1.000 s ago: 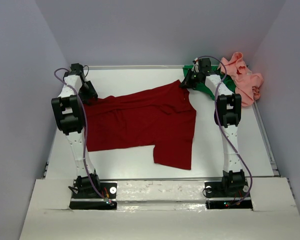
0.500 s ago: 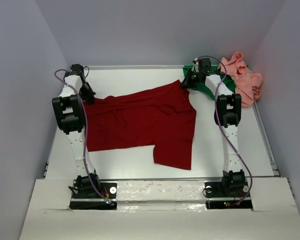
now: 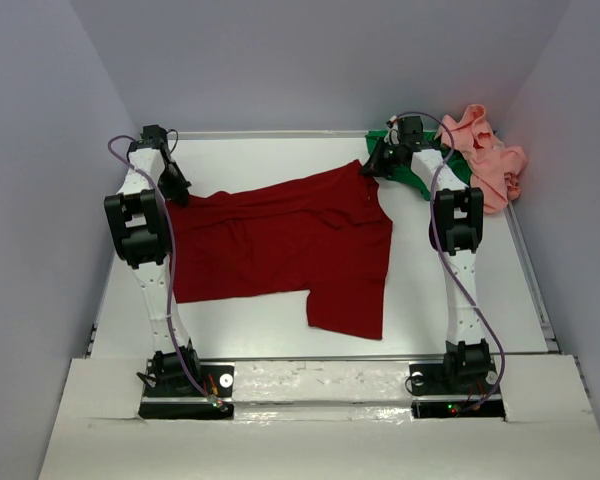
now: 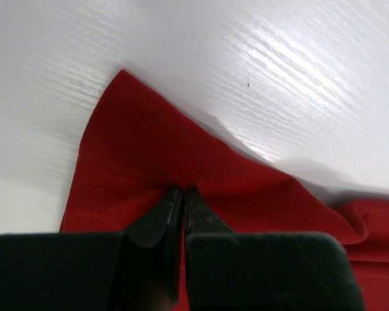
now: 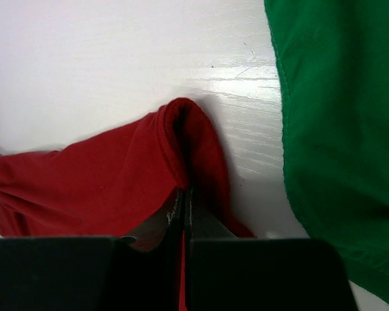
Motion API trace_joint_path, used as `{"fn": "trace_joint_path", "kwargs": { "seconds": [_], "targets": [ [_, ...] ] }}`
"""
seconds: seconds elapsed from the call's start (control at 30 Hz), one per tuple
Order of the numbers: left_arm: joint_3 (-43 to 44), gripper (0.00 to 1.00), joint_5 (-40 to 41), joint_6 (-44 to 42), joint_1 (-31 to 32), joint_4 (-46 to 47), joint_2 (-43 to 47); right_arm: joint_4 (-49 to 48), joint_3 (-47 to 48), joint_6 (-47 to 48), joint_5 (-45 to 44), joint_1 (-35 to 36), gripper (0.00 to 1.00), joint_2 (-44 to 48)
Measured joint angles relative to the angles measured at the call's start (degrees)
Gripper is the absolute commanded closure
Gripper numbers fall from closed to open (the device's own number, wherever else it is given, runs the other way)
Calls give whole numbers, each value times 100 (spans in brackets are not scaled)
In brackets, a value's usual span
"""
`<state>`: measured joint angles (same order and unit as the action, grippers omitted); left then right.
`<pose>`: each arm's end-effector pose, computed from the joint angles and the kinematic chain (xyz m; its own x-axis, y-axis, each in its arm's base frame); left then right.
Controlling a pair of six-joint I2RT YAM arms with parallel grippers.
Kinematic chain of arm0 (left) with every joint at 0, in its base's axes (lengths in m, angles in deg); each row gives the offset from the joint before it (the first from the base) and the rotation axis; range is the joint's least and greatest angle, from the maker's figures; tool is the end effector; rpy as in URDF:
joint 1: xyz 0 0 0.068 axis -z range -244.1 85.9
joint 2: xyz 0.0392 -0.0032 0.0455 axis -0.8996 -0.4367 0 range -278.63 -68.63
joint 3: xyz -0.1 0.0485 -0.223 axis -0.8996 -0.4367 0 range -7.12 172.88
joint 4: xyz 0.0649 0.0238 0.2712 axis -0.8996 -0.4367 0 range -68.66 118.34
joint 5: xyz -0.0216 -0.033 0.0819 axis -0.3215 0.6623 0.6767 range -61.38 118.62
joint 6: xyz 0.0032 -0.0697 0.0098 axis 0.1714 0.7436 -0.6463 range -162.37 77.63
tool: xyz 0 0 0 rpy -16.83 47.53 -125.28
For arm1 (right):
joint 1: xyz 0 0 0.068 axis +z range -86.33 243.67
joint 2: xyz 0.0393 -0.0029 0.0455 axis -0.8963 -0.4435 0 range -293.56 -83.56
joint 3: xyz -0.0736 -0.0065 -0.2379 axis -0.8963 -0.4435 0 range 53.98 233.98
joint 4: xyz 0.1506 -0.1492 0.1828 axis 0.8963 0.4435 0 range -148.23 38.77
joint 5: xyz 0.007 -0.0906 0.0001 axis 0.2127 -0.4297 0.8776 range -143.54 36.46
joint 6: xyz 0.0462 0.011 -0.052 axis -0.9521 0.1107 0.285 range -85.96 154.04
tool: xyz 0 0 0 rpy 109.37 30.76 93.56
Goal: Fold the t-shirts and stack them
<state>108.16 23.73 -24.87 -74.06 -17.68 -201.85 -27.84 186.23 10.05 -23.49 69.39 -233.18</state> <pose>0.5050 0.0837 0.1455 -0.8033 -0.4451 -0.3957 -0.3952 0.8954 -0.2050 0.5745 0.0864 0.1212 -0.8443 0.2690 -0.4635 -0.0854 0.7863 0.6119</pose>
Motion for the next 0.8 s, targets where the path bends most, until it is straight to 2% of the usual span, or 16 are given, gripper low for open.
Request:
{"fn": "trace_joint_path", "kwargs": {
  "seconds": [0.4, 0.8],
  "targets": [
    [199, 87, 50, 2, -79, -35, 0, 2, 0, -2, -116, -7, 100, 13],
    [413, 87, 44, 66, -179, -26, 0, -57, -83, -4, -393, -42, 100, 428]
  ]
}}
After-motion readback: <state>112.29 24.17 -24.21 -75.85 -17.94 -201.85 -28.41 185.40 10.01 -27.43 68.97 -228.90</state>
